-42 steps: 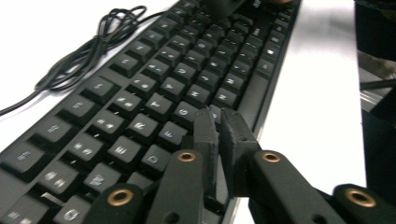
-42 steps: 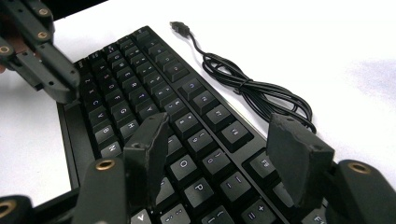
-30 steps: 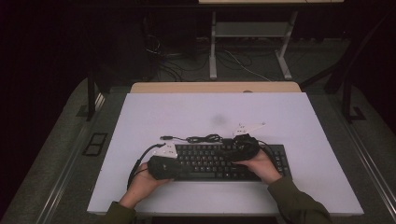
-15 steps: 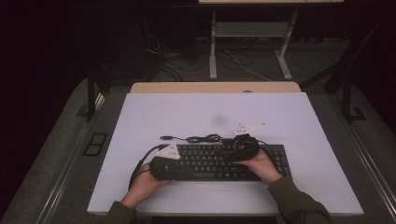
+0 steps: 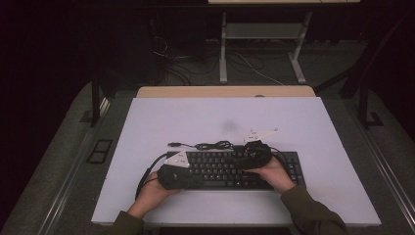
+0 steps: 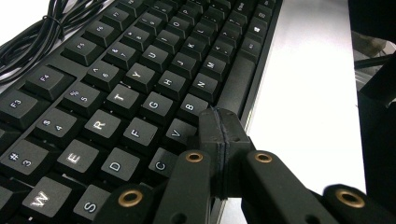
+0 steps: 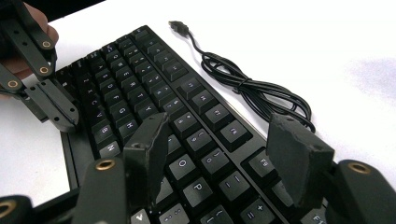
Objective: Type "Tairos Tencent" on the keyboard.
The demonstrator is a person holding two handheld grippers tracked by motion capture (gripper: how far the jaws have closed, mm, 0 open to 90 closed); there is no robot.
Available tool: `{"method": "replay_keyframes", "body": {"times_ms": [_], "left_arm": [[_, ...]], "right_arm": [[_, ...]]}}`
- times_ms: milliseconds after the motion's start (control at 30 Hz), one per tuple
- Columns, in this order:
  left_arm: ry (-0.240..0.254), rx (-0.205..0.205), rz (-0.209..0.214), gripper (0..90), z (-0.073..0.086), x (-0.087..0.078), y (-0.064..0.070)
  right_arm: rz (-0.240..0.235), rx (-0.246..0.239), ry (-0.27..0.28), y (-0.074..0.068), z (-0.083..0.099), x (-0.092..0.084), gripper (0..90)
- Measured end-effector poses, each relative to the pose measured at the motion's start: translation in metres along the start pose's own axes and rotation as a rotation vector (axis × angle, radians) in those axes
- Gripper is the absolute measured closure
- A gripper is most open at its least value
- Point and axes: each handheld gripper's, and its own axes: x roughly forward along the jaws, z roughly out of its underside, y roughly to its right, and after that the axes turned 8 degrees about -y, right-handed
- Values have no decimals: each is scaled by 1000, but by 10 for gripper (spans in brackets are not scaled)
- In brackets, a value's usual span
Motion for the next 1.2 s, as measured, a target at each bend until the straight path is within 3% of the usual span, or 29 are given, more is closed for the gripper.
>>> {"method": "replay_keyframes", "body": {"times_ms": [767,1067,1200], "left_arm": [[23,-5,-6,887,-3,-3,1],[55,-40,-30,757,-1,-6,-2],[69,-61,-52,651,-1,-6,-3]], "right_arm": [[1,-4,5,1,0,0,384],[2,-2,7,0,0,-1,384],[2,-2,6,0,0,-1,385]]}}
